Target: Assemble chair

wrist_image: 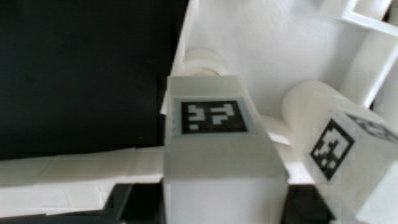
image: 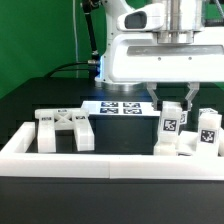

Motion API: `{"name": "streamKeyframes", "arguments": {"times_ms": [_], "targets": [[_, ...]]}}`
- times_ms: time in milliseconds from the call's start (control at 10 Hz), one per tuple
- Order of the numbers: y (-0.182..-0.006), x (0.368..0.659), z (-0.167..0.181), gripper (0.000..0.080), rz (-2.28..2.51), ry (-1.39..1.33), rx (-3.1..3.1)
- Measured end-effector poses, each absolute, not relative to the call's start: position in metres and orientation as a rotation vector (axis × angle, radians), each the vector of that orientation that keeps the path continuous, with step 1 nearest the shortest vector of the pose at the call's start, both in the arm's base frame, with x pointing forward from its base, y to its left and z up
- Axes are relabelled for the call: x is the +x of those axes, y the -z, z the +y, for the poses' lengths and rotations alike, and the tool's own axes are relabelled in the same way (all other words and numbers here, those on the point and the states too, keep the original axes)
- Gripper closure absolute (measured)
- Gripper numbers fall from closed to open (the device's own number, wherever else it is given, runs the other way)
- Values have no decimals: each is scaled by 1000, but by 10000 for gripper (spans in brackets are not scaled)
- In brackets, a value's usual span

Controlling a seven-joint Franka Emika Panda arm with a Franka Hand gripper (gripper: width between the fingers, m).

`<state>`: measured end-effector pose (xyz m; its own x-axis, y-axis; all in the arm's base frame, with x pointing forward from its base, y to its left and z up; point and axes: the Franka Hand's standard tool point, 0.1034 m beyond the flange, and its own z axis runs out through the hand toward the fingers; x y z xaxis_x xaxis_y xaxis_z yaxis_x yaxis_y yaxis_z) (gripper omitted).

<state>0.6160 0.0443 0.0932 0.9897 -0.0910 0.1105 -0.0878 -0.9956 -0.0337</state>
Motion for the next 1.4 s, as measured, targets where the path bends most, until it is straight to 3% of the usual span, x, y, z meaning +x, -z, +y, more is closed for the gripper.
{"name": "streamKeyframes", "arguments": {"times_ms": [1400], "targets": [[-88,613,52,507,1639,111,-2561]]}}
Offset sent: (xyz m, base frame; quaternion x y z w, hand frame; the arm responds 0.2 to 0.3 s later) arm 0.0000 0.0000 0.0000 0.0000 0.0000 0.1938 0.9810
